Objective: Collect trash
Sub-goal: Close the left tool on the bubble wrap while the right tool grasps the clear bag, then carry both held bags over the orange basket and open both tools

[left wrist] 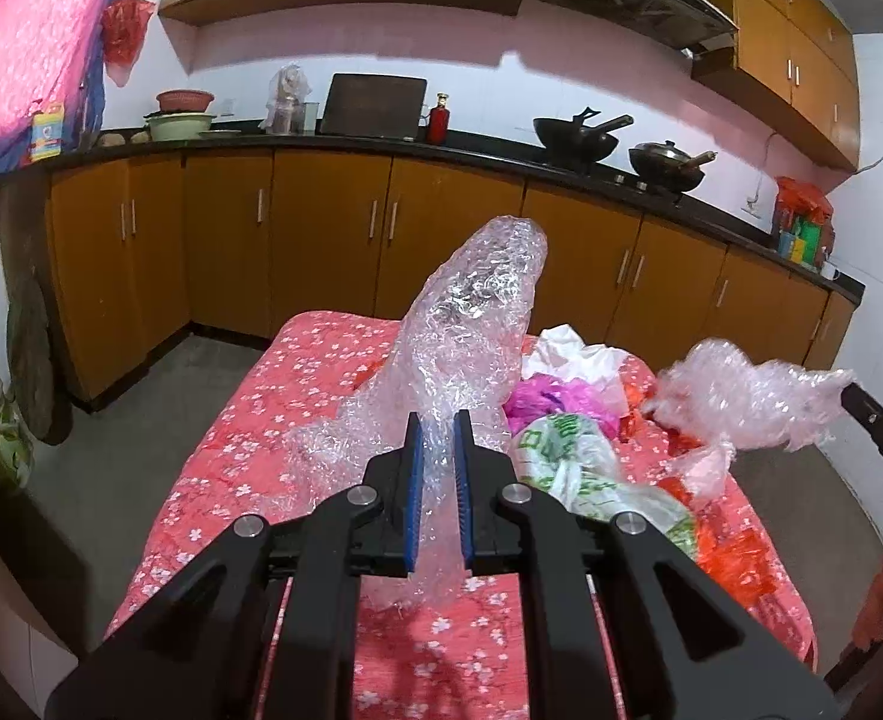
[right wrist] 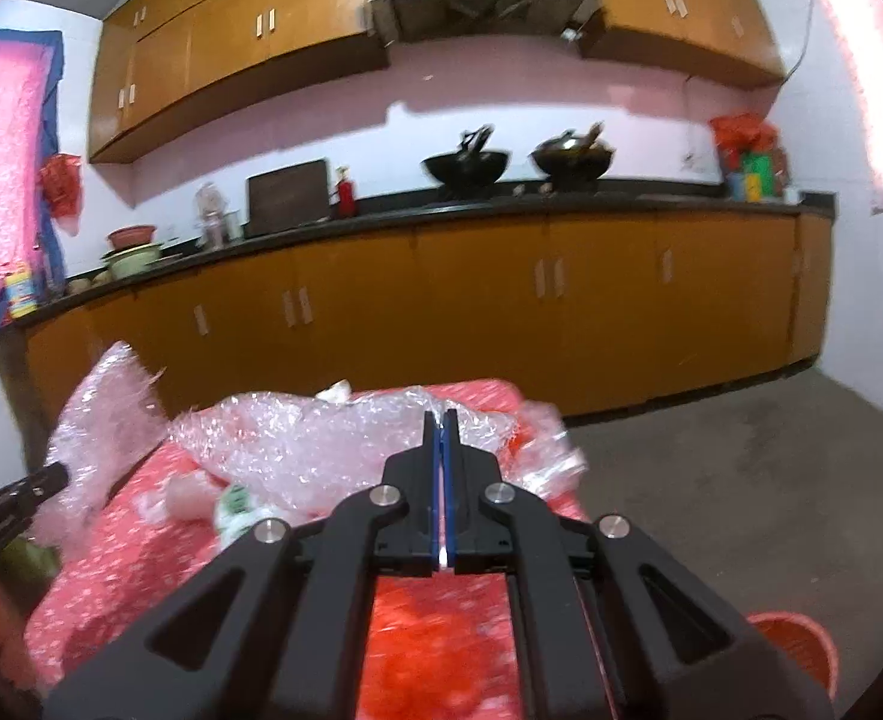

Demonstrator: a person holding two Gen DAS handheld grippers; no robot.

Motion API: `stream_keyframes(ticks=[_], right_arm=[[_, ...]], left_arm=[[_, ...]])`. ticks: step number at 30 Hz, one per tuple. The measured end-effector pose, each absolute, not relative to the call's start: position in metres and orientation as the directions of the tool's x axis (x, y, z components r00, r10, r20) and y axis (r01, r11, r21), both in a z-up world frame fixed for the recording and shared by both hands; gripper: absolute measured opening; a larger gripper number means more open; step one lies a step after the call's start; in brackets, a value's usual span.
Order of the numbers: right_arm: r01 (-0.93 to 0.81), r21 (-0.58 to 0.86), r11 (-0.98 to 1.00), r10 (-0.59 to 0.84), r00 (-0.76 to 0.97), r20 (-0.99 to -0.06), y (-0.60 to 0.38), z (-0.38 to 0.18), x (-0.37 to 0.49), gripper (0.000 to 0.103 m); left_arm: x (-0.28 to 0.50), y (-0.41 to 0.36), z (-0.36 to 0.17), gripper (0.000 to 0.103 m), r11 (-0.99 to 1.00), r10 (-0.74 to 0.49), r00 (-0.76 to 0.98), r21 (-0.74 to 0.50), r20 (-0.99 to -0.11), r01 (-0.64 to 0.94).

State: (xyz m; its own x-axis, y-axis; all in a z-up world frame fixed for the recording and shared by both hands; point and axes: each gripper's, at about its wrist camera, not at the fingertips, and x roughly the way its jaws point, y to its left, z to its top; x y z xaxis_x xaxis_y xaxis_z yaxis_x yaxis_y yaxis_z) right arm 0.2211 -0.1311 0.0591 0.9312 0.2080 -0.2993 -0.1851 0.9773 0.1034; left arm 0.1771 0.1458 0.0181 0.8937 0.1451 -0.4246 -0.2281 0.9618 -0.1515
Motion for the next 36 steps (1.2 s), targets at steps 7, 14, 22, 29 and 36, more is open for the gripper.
stream_keyframes(ticks=[7,14,22,29,36], right_arm=[[-0.073,0.092,0.993,0.097,0.956,-0.279,-0.169,0.059,0.219,0.003],[0.076,0.077,0.994,-0.052,0.961,-0.271,-0.231,0.054,0.209,0.003],[0.240,0.065,0.969,-0.213,0.935,-0.284,-0.313,0.040,0.185,0.003],[0.346,0.058,0.936,-0.310,0.893,-0.325,-0.370,0.015,0.163,0.003],[0.440,0.068,0.895,-0.380,0.834,-0.399,-0.423,-0.019,0.150,0.003]], left_arm=[[0.185,0.116,0.027,0.010,0.974,0.095,0.907,-0.148,-0.411,-0.169],[0.193,0.065,0.031,0.010,0.988,-0.006,0.914,-0.146,-0.405,-0.058],[0.206,-0.022,0.026,0.010,0.979,-0.179,0.888,-0.162,-0.423,0.120],[0.212,-0.107,0.015,0.010,0.947,-0.322,0.832,-0.175,-0.451,0.271],[0.217,-0.185,-0.019,0.010,0.905,-0.421,0.738,-0.187,-0.528,0.383]])
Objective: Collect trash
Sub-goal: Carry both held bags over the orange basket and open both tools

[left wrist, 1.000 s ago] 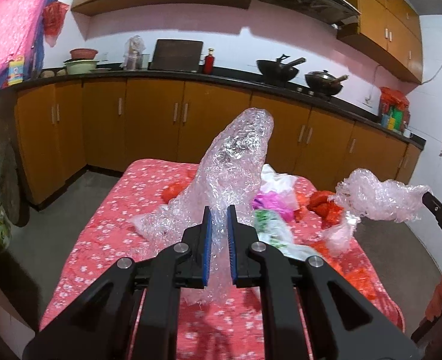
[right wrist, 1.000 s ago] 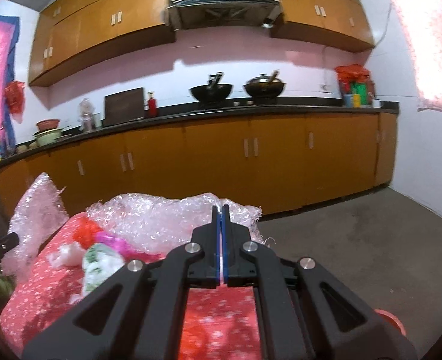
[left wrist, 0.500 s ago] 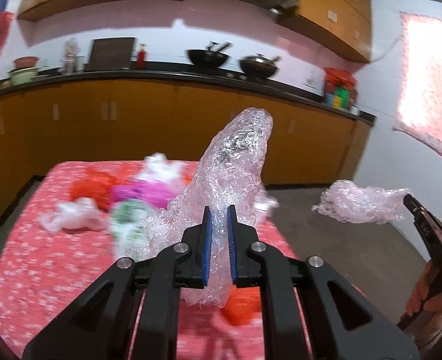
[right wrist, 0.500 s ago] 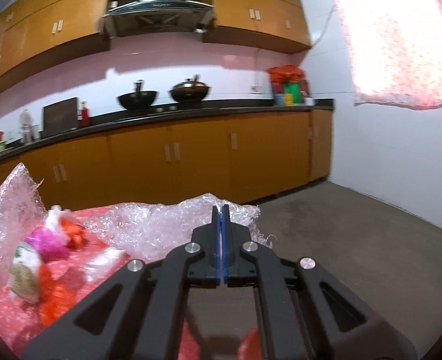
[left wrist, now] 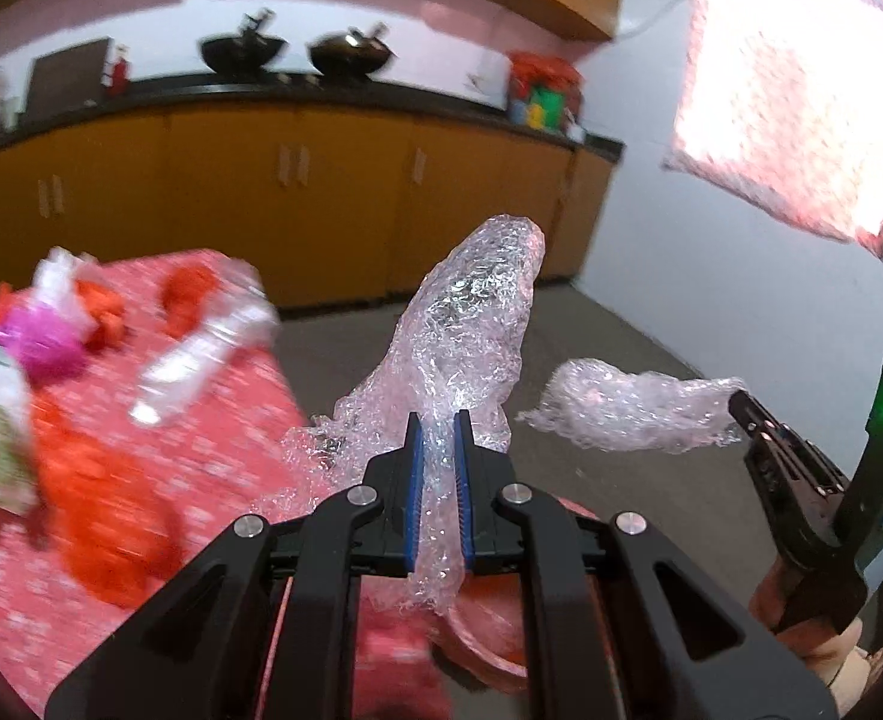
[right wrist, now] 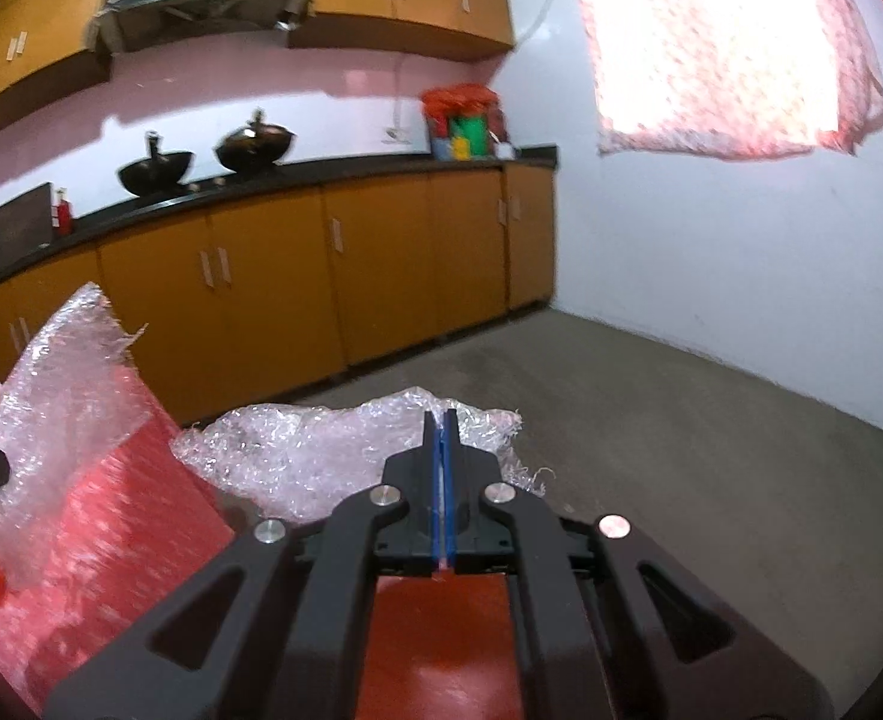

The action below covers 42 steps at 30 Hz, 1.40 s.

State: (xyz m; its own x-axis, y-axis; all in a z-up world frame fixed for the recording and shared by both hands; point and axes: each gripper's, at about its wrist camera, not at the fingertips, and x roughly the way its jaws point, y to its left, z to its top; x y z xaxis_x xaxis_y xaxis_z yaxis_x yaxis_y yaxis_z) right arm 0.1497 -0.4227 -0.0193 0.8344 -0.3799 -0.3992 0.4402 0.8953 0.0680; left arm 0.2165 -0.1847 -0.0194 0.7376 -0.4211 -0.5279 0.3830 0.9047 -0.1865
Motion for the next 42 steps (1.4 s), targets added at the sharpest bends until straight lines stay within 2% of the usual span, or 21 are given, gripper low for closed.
stream_keyframes(ticks=[8,19,33,37,38,40,42], right_arm=[[0.507,0.064,0.859,-0.407,0.754,-0.515,-0.467,-0.083,0.131,0.003],[0.520,0.045,0.853,-0.383,0.683,-0.622,-0.482,-0.146,0.131,0.003],[0.487,0.067,0.871,-0.313,0.654,-0.689,-0.489,-0.185,0.151,0.004],[0.463,0.093,0.882,-0.281,0.672,-0.685,-0.490,-0.186,0.154,0.007],[0.459,0.093,0.884,-0.278,0.674,-0.684,-0.490,-0.185,0.154,0.014],[0.449,0.085,0.890,-0.279,0.681,-0.678,-0.488,-0.183,0.154,0.024],[0.443,0.081,0.893,-0.277,0.683,-0.676,-0.487,-0.183,0.153,0.025]], left_arm=[[0.224,-0.257,-0.079,0.010,0.873,-0.451,0.611,-0.179,-0.650,0.454],[0.238,-0.303,-0.142,0.010,0.863,-0.394,0.487,-0.131,-0.779,0.488],[0.251,-0.340,-0.180,0.010,0.831,-0.347,0.403,-0.078,-0.847,0.551],[0.260,-0.341,-0.187,0.010,0.834,-0.345,0.380,-0.094,-0.858,0.544],[0.260,-0.341,-0.186,0.012,0.833,-0.350,0.373,-0.103,-0.859,0.543],[0.261,-0.339,-0.187,0.017,0.835,-0.351,0.369,-0.109,-0.861,0.539],[0.261,-0.337,-0.186,0.026,0.838,-0.354,0.370,-0.116,-0.859,0.533]])
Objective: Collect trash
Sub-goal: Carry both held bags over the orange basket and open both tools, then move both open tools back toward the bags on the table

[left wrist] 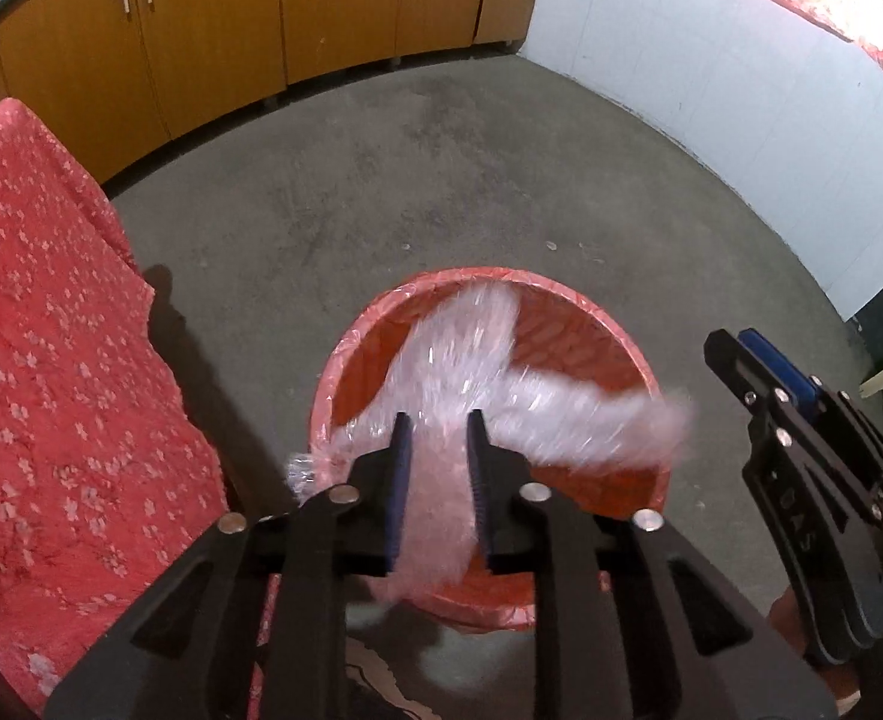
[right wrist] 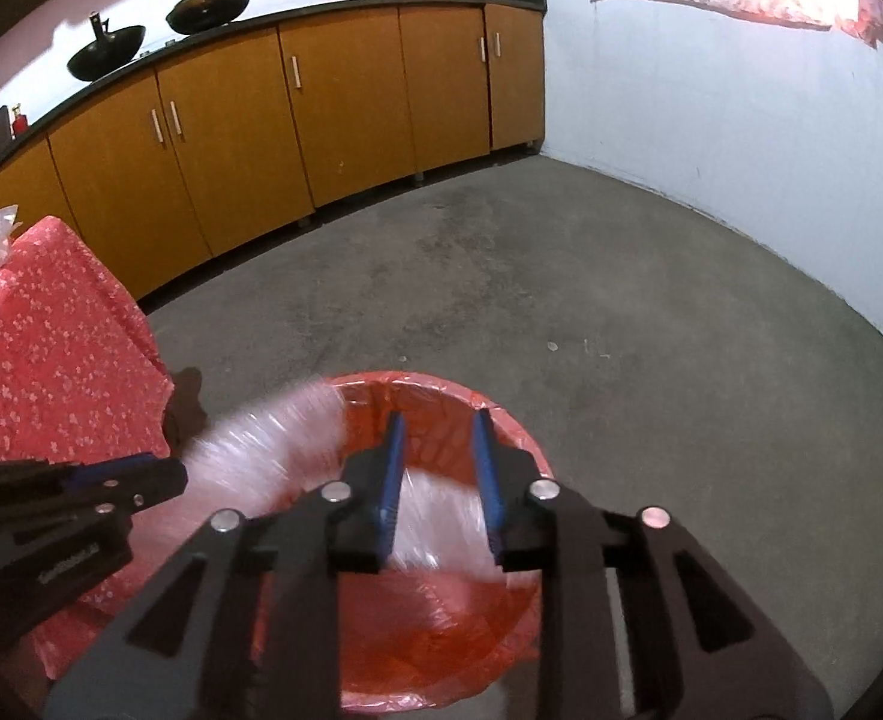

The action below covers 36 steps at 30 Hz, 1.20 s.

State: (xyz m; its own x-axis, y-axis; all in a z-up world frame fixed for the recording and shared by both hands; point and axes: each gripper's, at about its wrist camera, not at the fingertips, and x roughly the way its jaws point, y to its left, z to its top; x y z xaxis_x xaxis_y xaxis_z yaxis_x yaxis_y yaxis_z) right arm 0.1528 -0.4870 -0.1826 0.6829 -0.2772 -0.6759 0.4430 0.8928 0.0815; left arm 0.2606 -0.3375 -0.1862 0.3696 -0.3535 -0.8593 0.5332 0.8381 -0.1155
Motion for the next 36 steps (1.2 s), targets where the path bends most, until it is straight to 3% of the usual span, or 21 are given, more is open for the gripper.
stream_keyframes(ticks=[9,15,19,24,29,36], right_arm=[[0.444,0.069,0.893,-0.292,0.691,-0.661,-0.482,-0.167,0.149,0.025],[0.392,0.080,0.917,-0.264,0.743,-0.615,-0.465,-0.137,0.154,0.026],[0.331,0.088,0.940,-0.223,0.787,-0.575,-0.440,-0.112,0.165,0.027],[0.215,0.132,0.968,-0.116,0.844,-0.523,-0.392,-0.076,0.190,0.028],[0.080,0.155,0.985,0.003,0.881,-0.473,-0.326,-0.040,0.223,0.030],[-0.046,0.197,0.979,0.137,0.868,-0.477,-0.240,-0.013,0.277,0.032]], left_arm=[[0.264,-0.318,-0.165,0.029,0.864,-0.379,0.413,-0.156,-0.828,0.478],[0.251,-0.283,-0.112,0.030,0.882,-0.402,0.550,-0.149,-0.732,0.446],[0.238,-0.245,-0.079,0.039,0.907,-0.386,0.646,-0.142,-0.659,0.397],[0.228,-0.182,-0.044,0.041,0.950,-0.305,0.752,-0.131,-0.584,0.284],[0.225,-0.103,-0.017,0.044,0.992,-0.125,0.854,-0.072,-0.505,0.102],[0.224,-0.011,-0.001,0.051,0.993,0.086,0.890,-0.035,-0.448,-0.113]])
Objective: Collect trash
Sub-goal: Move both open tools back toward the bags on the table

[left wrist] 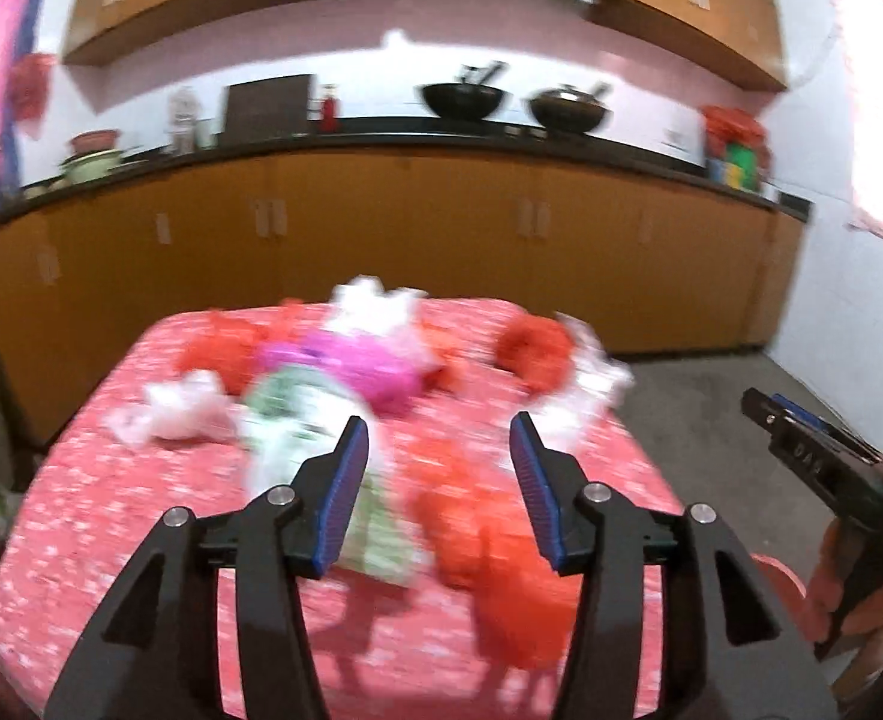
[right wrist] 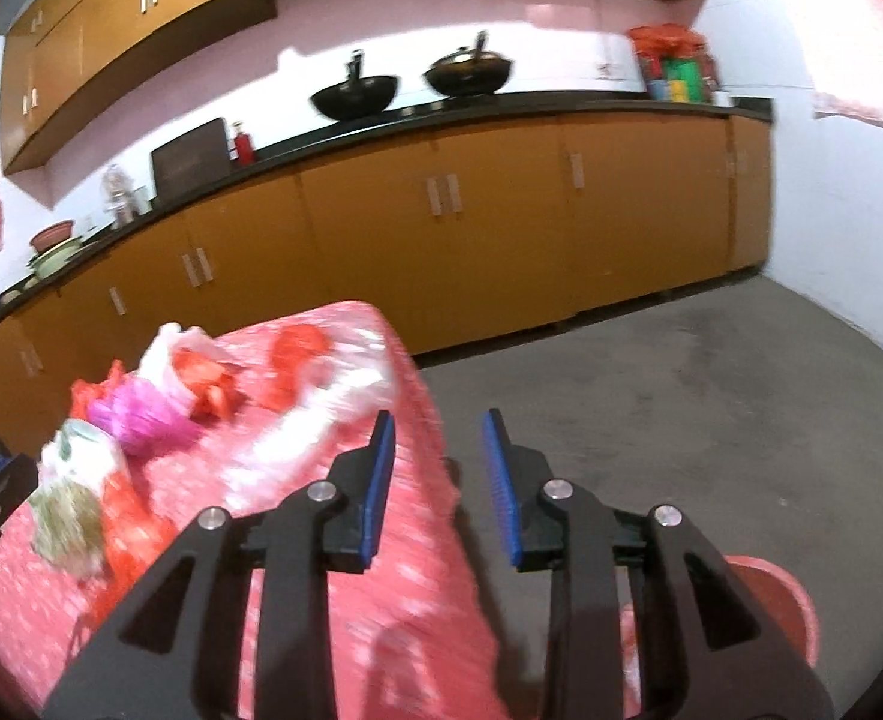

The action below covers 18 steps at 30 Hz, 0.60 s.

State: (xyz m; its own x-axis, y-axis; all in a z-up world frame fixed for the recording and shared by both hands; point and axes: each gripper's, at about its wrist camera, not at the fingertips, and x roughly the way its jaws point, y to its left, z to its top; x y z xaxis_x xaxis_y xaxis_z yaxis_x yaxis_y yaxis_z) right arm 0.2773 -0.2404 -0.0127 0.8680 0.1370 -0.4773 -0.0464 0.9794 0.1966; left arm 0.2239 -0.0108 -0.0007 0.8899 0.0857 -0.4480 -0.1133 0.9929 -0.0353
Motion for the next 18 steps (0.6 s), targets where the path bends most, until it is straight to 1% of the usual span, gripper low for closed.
stream_keyframes(ticks=[4,8,12,18], right_arm=[[-0.066,0.188,0.980,0.155,0.847,-0.508,-0.205,-0.014,0.313,0.038],[-0.062,0.202,0.977,0.167,0.813,-0.558,-0.187,-0.022,0.346,0.048],[-0.050,0.210,0.976,0.169,0.781,-0.602,-0.175,-0.035,0.369,0.048],[-0.066,0.168,0.983,0.161,0.749,-0.642,-0.157,-0.045,0.387,0.048]], left_arm=[[0.232,0.023,0.000,0.054,0.983,0.146,0.888,-0.038,-0.437,-0.180],[0.239,0.042,-0.006,0.058,0.980,0.149,0.884,-0.055,-0.443,-0.192],[0.243,0.054,-0.014,0.059,0.978,0.136,0.880,-0.079,-0.455,-0.192],[0.250,0.063,-0.021,0.059,0.977,0.115,0.874,-0.104,-0.471,-0.184]])
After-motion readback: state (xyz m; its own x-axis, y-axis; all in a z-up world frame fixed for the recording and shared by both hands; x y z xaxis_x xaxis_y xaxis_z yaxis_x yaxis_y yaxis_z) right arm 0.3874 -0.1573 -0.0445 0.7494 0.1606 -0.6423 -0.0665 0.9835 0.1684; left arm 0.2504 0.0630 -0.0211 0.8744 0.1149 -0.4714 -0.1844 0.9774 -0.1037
